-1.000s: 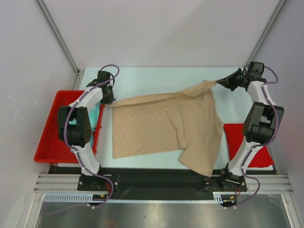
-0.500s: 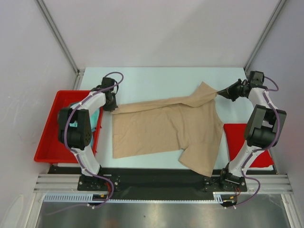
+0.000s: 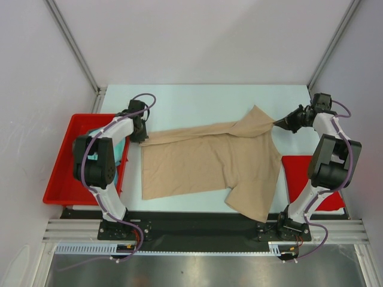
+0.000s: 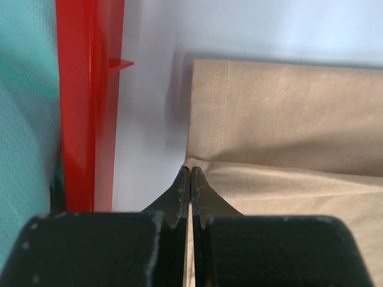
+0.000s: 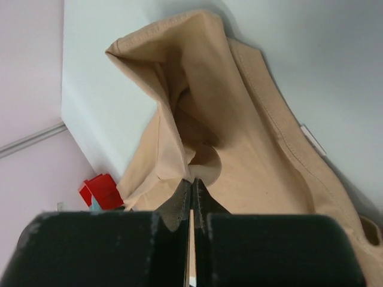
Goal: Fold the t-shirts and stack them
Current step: Fold the tshirt
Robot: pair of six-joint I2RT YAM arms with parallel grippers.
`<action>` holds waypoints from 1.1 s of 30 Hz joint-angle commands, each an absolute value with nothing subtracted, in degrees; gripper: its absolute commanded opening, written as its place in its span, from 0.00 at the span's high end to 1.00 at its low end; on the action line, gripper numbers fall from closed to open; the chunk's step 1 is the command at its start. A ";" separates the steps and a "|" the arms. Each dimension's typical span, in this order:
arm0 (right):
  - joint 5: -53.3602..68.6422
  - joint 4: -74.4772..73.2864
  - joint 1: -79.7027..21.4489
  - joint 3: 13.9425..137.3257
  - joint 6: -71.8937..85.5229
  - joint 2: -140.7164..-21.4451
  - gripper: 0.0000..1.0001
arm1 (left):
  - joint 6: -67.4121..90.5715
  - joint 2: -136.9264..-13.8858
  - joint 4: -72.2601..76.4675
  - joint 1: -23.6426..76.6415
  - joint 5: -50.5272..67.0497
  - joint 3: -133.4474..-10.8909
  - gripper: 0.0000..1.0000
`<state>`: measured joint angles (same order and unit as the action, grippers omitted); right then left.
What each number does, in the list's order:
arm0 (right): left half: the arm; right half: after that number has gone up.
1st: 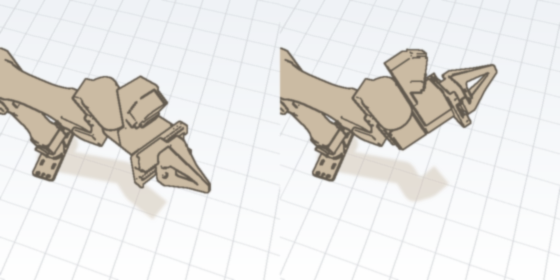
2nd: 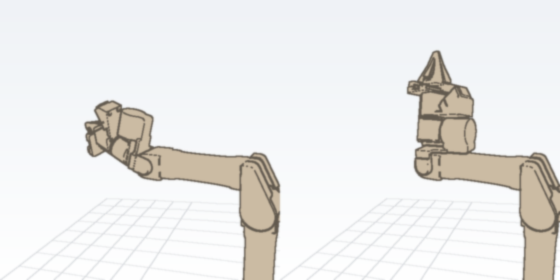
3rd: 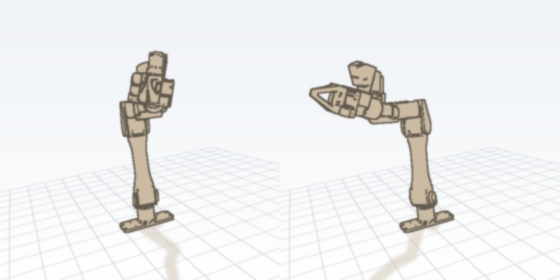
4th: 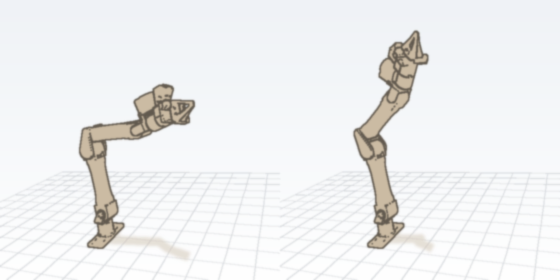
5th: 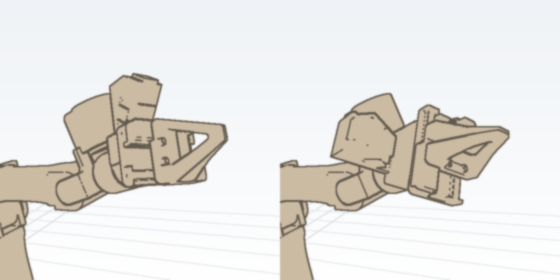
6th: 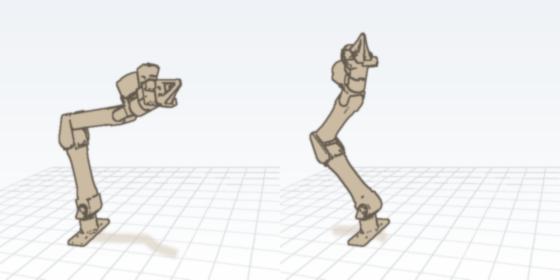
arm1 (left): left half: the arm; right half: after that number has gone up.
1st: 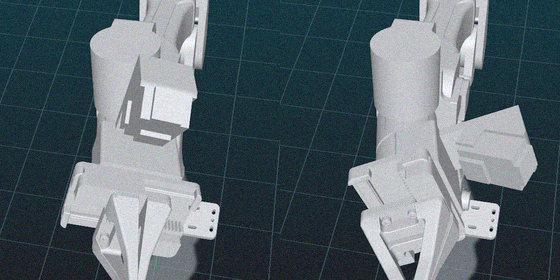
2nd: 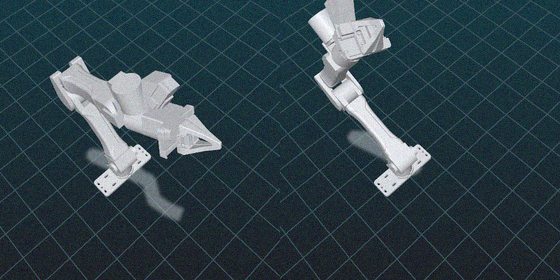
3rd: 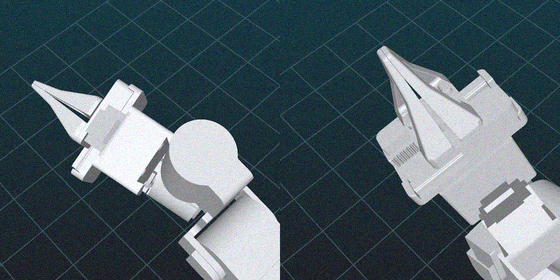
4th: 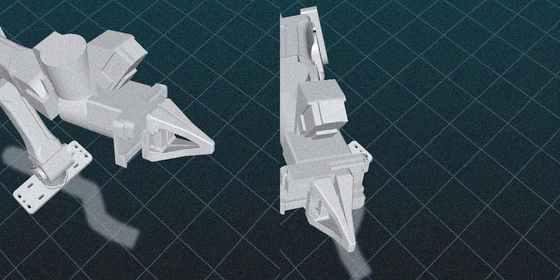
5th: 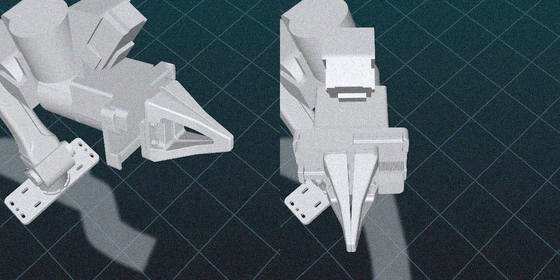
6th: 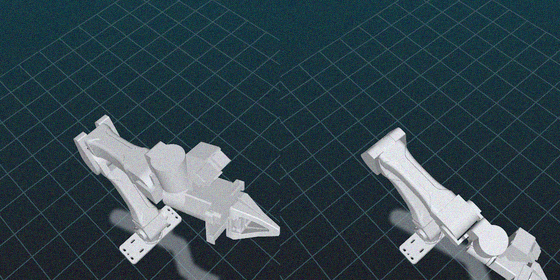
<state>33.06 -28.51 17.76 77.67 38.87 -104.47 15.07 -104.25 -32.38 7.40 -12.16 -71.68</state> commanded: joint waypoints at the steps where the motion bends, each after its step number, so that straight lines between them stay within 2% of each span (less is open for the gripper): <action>1: 31.64 -30.76 18.19 77.34 36.92 -100.72 1.00 | 15.91 -102.22 -32.52 7.65 -14.15 -71.02 1.00; 6: 30.24 -31.55 18.19 74.54 37.09 -98.62 1.00 | 15.82 -102.92 -32.96 8.00 -14.41 -71.10 1.00; 11: 29.97 -30.15 18.19 69.62 38.32 -96.07 1.00 | 15.73 -103.27 -33.48 8.17 -14.50 -71.37 0.92; 12: 29.97 -30.06 18.19 69.61 38.49 -95.89 1.00 | 15.82 -103.27 -33.57 8.26 -14.59 -71.37 0.89; 14: 29.97 -29.80 18.11 68.56 38.67 -95.63 1.00 | 16.17 -103.18 -34.27 8.26 -14.68 -71.54 0.73; 16: 29.71 -29.62 18.02 67.86 38.67 -95.36 1.00 | 16.35 -103.01 -34.80 8.26 -13.98 -72.15 0.67; 22: 29.18 -29.36 17.84 67.06 39.02 -94.40 1.00 | 17.93 -100.64 -39.11 9.05 -11.87 -74.70 0.56; 24: 29.00 -29.09 17.75 66.62 39.37 -94.22 1.00 | 18.28 -99.23 -40.08 9.23 -11.17 -75.67 0.55; 27: 28.92 -28.91 17.32 66.53 39.64 -94.22 1.00 | 18.72 -98.61 -39.73 9.67 -8.44 -77.52 0.61; 28: 28.65 -29.00 17.14 66.45 39.64 -94.22 1.00 | 18.63 -98.61 -39.55 9.93 -7.83 -78.30 0.67; 30: 28.74 -29.26 16.96 66.53 39.64 -94.31 1.00 | 19.42 -98.18 -40.17 10.63 -7.91 -78.66 0.70; 31: 28.74 -29.35 16.88 66.53 39.46 -94.31 1.00 | 19.60 -97.83 -40.17 10.72 -7.65 -78.31 0.81; 33: 28.48 -29.62 16.79 66.53 39.38 -94.04 1.00 | 20.56 -95.21 -40.96 10.72 -7.82 -77.70 0.85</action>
